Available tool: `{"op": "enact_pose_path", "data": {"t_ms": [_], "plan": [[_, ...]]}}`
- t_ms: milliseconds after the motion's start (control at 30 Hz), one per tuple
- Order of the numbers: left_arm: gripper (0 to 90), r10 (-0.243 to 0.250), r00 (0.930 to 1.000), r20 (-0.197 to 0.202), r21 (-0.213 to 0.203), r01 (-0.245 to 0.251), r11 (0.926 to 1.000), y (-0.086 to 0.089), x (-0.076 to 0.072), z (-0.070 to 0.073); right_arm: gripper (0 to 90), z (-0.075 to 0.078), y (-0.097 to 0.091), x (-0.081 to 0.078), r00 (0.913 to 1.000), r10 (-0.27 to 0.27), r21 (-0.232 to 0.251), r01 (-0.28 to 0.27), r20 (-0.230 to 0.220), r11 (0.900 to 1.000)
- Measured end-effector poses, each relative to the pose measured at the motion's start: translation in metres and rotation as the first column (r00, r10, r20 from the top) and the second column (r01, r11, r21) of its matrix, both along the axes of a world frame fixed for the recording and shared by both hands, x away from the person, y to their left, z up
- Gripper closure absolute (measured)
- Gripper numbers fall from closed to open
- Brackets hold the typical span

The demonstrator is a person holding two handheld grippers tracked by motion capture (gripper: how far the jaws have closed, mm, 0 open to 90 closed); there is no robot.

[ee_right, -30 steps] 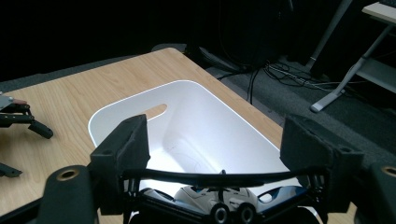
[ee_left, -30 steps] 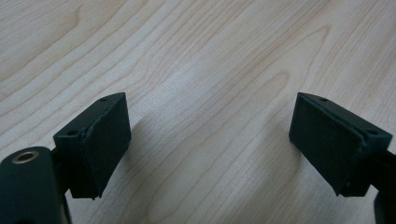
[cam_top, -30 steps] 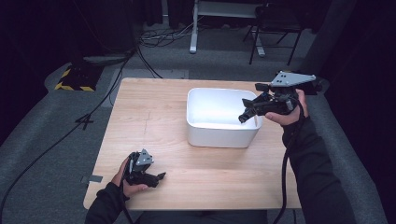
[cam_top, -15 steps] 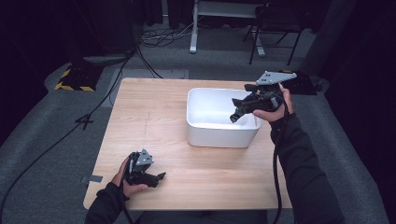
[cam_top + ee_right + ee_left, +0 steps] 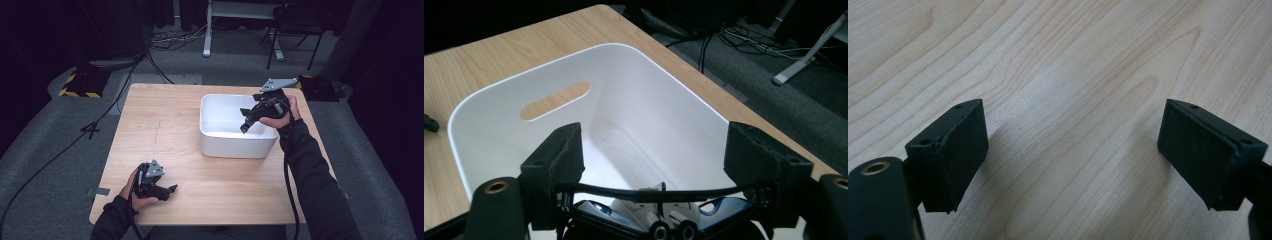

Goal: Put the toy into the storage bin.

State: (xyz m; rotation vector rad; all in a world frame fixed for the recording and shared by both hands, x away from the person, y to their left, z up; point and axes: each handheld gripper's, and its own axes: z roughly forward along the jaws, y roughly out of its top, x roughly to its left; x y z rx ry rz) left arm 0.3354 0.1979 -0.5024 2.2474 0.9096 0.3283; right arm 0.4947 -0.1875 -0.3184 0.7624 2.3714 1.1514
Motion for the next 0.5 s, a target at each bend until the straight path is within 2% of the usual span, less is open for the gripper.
{"op": "enact_pose_path", "data": {"t_ms": [233,500], "plan": [[13.2,0.0,1.0,0.0,0.0,0.0,1.0,0.0,0.0,0.0,24.5,-0.008,0.003,0.005,0.9997,0.0,-0.042,-0.001,-0.026,0.9991],[13.7,-0.006,1.0,-0.005,-0.004,0.006,1.0,0.0,0.0,0.0,24.5,-0.015,0.0,0.008,0.9986,0.0,-0.069,-0.004,-0.054,0.9976]]}}
